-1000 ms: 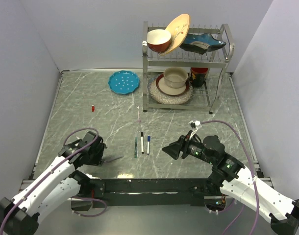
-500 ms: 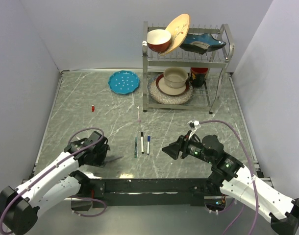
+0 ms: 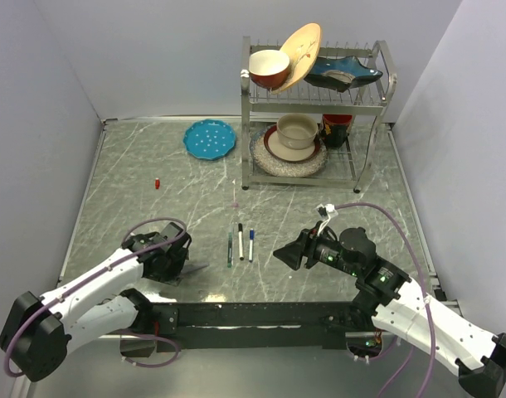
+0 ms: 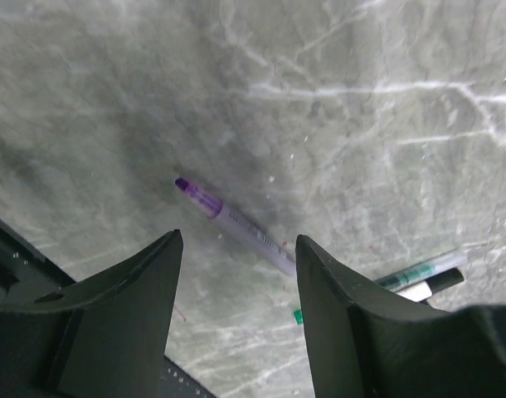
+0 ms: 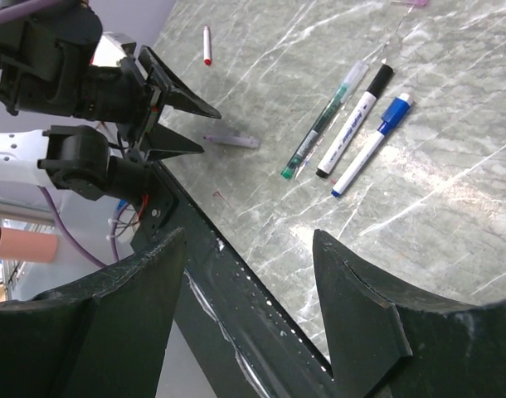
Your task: Insert the pens into the pen caps
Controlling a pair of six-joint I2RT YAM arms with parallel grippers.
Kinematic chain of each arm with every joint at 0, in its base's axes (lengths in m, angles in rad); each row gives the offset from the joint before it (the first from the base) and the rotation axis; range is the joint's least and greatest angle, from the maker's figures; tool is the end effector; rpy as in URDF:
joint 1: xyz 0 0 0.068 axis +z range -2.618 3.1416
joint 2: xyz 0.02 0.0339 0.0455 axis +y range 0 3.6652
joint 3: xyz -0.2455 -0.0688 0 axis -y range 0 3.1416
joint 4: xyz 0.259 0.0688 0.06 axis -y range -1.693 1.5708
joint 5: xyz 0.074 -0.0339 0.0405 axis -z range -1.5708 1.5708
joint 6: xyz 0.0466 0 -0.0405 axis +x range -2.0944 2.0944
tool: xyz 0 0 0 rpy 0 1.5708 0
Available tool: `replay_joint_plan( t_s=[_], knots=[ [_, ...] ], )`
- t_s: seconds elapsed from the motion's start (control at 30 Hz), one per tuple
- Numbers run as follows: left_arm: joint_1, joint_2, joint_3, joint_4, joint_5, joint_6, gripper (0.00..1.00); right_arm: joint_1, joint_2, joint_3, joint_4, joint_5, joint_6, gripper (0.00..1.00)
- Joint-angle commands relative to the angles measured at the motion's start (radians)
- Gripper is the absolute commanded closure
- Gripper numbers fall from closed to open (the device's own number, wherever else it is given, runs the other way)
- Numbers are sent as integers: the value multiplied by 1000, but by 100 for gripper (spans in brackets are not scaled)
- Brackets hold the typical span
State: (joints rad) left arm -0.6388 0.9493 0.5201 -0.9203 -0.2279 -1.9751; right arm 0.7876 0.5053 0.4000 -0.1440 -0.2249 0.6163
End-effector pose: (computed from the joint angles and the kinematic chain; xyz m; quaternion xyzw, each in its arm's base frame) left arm 0.1377 -0.0892 0.1434 -0.6216 0.7673 -0.0764 0.1377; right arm 0.1230 0.1383 0.2353 -0.1357 0.7758 0.4614 0.4084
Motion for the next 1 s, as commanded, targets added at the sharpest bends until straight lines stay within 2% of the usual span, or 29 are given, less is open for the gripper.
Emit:
replay_joint_plan(
  t_s=[0.0,0.17,0.4,0.47,0.57,0.6,0.8,0.97],
  knots=[
    [-4,0,-6,23,-93,-344,39,2,-25,30,18,13,-10,30],
    [-4,28,-12,47,-87,-343,40,2,-37,26,11,13,-10,30],
    [-4,160,11,87,-41,-312,41,1,-37,26,12,10,-12,30],
    [-4,175,11,87,-47,-312,43,2,-34,31,8,12,-19,30],
    [-4,187,11,77,-73,-314,53,2,-33,39,4,22,-23,30],
    [-4,198,18,74,-79,-315,64,1,-31,43,3,24,-23,30],
    [-4,272,61,104,-120,-231,99,1,-22,63,29,-22,-3,30],
    [-18,341,104,176,-132,-95,99,4,27,48,79,-62,14,30]
  ],
)
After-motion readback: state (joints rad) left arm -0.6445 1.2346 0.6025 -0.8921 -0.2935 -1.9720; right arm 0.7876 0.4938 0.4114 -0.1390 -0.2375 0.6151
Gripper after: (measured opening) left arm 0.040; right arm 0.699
